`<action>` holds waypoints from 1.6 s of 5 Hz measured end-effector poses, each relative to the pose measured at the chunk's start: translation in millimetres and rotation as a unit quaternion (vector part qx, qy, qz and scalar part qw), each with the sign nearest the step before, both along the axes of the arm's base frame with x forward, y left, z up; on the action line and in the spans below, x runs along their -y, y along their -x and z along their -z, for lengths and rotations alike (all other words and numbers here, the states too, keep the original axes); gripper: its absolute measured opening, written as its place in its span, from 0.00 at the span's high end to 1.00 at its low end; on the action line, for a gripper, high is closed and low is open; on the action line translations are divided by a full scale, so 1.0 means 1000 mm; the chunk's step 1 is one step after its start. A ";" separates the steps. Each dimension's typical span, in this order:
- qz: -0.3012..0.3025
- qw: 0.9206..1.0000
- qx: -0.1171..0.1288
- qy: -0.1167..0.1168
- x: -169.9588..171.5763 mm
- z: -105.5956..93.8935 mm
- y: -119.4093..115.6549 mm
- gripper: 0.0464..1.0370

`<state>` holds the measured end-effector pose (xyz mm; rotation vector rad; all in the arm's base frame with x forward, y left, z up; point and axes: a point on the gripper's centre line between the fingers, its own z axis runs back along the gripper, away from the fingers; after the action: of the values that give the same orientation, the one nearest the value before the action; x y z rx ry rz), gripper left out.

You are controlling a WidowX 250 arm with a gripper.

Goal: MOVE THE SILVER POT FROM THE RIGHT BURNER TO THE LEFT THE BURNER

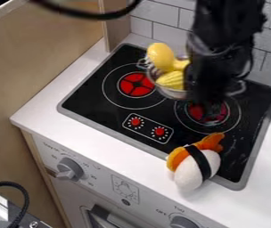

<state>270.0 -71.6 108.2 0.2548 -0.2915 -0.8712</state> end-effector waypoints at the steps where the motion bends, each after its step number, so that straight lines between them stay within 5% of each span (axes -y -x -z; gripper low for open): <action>1: 0.020 0.999 0.017 -0.018 -0.021 0.002 -0.002 0.99; 5: 0.060 0.996 0.052 -0.045 -0.081 0.029 -0.013 0.99; 8: 0.082 0.995 0.059 -0.022 -0.103 0.056 -0.019 0.96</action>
<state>289.0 31.2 52.0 0.3269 -0.4073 -1.0271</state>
